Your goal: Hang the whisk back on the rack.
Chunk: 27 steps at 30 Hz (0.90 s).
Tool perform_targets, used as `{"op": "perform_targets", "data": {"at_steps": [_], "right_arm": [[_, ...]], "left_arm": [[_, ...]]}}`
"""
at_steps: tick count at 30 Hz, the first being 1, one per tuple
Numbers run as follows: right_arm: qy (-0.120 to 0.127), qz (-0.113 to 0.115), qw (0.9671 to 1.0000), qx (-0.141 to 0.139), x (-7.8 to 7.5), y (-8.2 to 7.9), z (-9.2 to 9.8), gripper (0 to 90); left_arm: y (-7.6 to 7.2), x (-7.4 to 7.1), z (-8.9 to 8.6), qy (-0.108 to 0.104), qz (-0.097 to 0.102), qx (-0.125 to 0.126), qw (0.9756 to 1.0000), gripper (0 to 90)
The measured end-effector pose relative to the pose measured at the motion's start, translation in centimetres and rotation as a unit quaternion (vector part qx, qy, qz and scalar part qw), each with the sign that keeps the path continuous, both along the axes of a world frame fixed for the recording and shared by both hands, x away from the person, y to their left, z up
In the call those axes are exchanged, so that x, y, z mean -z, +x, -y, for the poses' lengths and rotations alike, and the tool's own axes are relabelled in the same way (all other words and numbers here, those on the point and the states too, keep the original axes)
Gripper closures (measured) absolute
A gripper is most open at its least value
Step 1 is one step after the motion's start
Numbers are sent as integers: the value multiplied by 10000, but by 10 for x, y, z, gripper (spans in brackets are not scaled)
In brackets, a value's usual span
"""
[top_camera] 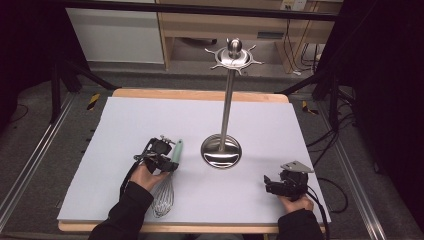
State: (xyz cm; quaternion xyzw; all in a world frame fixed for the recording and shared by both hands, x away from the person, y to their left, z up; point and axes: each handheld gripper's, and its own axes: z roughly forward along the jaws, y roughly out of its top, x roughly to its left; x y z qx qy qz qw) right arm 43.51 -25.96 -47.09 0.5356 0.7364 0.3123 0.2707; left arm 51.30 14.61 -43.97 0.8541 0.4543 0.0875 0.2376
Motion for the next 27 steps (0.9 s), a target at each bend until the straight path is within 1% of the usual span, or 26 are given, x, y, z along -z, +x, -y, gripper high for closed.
{"op": "perform_targets", "data": {"at_steps": [1, 4, 6, 8, 9, 13, 16, 22, 24, 26, 27], "right_arm": [[2, -2, 10000, 0, 0, 0, 0, 96], [5, 1, 10000, -8, 0, 0, 0, 96], [9, 0, 10000, -7, 0, 0, 0, 96], [12, -10, 10000, -3, 0, 0, 0, 96], [4, -6, 10000, -15, 0, 0, 0, 96], [11, -8, 10000, -4, 0, 0, 0, 96], [11, -4, 10000, -8, 0, 0, 0, 96], [14, -10, 10000, -5, 0, 0, 0, 96], [10, -10, 10000, -14, 0, 0, 0, 96], [9, -11, 10000, -17, 0, 0, 0, 96], [15, -29, 10000, 7, 0, 0, -1, 96]], "left_arm": [[1, 2, 2, 47, -28, -19, 10000, 590], [1, 2, 2, 33, -63, -42, 10000, 587], [2, 2, 2, 3, -148, -110, 9998, 589], [3, 3, 2, -11, -170, -133, 9998, 590], [3, 3, 2, -56, -217, -176, 9996, 595], [4, 1, -1, -96, -260, -225, 9994, 614], [4, 0, -3, -67, -291, -244, 9993, 633], [3, -1, -4, 16, -327, -161, 9993, 652], [1, -2, -2, 75, -324, -39, 9994, 657], [0, -2, -1, 105, -301, -15, 9995, 657], [0, -2, 0, 139, -284, 39, 9995, 653]]}}
